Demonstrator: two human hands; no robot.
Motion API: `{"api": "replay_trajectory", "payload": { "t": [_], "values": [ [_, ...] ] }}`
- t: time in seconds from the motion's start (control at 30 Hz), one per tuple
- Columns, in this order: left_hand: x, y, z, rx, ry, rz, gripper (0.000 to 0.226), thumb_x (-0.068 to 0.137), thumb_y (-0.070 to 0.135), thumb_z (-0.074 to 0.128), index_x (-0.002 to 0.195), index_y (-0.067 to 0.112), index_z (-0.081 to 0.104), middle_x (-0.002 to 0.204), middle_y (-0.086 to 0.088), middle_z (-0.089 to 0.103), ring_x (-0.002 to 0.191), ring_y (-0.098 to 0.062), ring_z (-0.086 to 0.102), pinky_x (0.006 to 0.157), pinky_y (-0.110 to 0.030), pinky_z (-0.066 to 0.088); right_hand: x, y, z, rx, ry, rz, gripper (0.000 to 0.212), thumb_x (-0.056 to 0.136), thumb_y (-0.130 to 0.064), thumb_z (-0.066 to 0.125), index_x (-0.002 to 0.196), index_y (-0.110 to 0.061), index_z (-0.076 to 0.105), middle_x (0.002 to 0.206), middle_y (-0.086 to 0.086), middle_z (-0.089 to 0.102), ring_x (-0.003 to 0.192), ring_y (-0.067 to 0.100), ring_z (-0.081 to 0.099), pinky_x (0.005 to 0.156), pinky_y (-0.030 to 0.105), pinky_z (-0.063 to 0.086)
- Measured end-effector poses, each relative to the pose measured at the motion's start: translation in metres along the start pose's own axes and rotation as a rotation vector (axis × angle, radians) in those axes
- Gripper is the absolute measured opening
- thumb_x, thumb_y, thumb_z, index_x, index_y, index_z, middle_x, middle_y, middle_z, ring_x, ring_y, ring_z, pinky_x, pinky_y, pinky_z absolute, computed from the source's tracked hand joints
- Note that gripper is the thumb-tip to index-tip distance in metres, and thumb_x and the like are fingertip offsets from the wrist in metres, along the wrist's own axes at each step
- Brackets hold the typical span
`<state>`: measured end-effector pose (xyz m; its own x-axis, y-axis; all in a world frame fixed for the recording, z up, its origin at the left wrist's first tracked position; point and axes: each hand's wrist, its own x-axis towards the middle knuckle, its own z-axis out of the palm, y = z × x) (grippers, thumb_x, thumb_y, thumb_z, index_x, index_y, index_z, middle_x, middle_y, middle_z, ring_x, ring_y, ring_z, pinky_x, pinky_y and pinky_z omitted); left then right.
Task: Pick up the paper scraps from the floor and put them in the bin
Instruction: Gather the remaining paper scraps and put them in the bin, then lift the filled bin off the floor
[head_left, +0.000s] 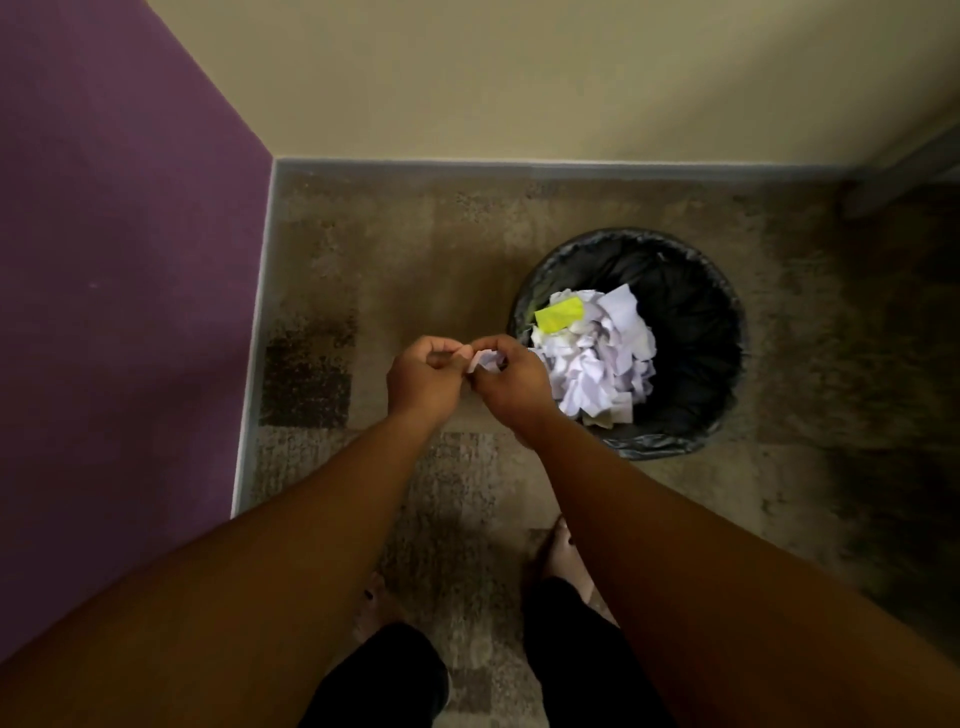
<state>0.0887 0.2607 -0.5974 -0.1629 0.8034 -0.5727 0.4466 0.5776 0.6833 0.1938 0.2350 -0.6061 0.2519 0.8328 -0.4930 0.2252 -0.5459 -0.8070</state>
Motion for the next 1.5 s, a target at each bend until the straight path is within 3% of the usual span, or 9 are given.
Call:
{"api": "replay_trajectory", "payload": {
  "t": [0.17,0.37,0.47,0.6,0.7,0.87,0.97,1.17,1.5],
  "values": [
    [-0.010,0.036,0.044,-0.009,-0.093,0.024,0.011,0.091,0.019,0.067,0.099,0.014,0.072,0.083,0.000,0.068,0.064,0.001,0.057,0.051,-0.004,0.044,0.006,0.002,-0.047,0.101,0.053,0.125,0.020,0.075,-0.010,0.061,0.090,-0.021,0.069,0.084,0.005,0.072,0.082,0.024,0.068,0.076,0.040,0.059],
    [-0.009,0.055,0.088,-0.024,-0.186,0.010,0.017,0.093,0.013,0.062,0.107,0.012,0.073,0.100,-0.005,0.073,0.079,-0.014,0.067,0.073,-0.022,0.054,0.017,0.016,-0.098,0.121,0.109,0.195,0.026,0.086,-0.005,0.062,0.109,-0.015,0.066,0.079,-0.003,0.063,0.070,0.011,0.058,0.059,0.011,0.045],
    [-0.006,0.056,0.101,0.018,-0.207,0.022,0.028,0.094,0.010,0.059,0.118,0.021,0.068,0.114,-0.002,0.070,0.096,-0.019,0.068,0.087,-0.031,0.055,0.020,0.026,-0.111,0.111,0.119,0.234,0.049,0.084,-0.003,0.065,0.130,-0.018,0.058,0.112,0.000,0.064,0.096,0.014,0.060,0.080,0.015,0.045],
    [-0.010,0.052,0.112,0.069,-0.112,-0.009,0.032,0.092,0.011,0.063,0.123,0.019,0.062,0.113,0.006,0.062,0.099,-0.010,0.060,0.081,-0.022,0.044,0.018,0.043,-0.127,0.084,0.200,0.314,0.056,0.082,0.003,0.059,0.135,-0.016,0.054,0.136,0.006,0.057,0.119,0.021,0.056,0.089,0.021,0.043],
    [-0.010,0.044,0.116,0.091,0.015,-0.063,0.032,0.087,0.015,0.068,0.118,0.020,0.060,0.120,-0.001,0.062,0.101,-0.016,0.062,0.081,-0.023,0.043,0.017,0.057,-0.135,0.062,0.367,0.380,0.054,0.077,0.002,0.057,0.129,-0.012,0.059,0.134,0.011,0.056,0.124,0.029,0.053,0.101,0.034,0.046],
    [-0.005,0.030,0.116,0.090,0.156,-0.258,0.045,0.081,0.018,0.073,0.121,0.019,0.055,0.131,-0.008,0.055,0.111,-0.026,0.061,0.088,-0.029,0.048,0.015,0.059,-0.143,-0.254,0.762,0.526,0.051,0.076,-0.005,0.060,0.126,-0.013,0.055,0.133,0.014,0.046,0.122,0.031,0.042,0.092,0.040,0.040],
    [-0.009,0.023,0.117,0.086,0.165,-0.439,0.059,0.081,0.018,0.075,0.134,0.012,0.049,0.140,-0.013,0.050,0.121,-0.034,0.056,0.099,-0.039,0.049,0.018,0.059,-0.147,-0.219,0.978,0.686,0.058,0.073,-0.010,0.067,0.129,-0.013,0.051,0.133,0.013,0.045,0.123,0.030,0.043,0.094,0.045,0.039],
    [-0.019,0.001,0.130,-0.027,0.014,-0.642,0.063,0.082,0.031,0.074,0.136,0.010,0.049,0.141,-0.014,0.050,0.121,-0.039,0.054,0.098,-0.048,0.051,0.016,0.089,-0.154,0.154,0.692,0.953,0.075,0.074,-0.028,0.065,0.139,-0.009,0.034,0.136,0.015,0.047,0.125,0.034,0.048,0.105,0.044,0.044],
    [-0.029,0.001,0.133,-0.228,-0.052,-0.662,0.035,0.093,0.004,0.062,0.128,0.007,0.061,0.121,-0.012,0.062,0.101,-0.036,0.065,0.080,-0.043,0.060,0.009,0.106,-0.171,0.326,0.490,0.960,0.042,0.091,-0.020,0.051,0.129,-0.004,0.051,0.130,0.014,0.057,0.116,0.035,0.057,0.094,0.038,0.052]
  ]
}}
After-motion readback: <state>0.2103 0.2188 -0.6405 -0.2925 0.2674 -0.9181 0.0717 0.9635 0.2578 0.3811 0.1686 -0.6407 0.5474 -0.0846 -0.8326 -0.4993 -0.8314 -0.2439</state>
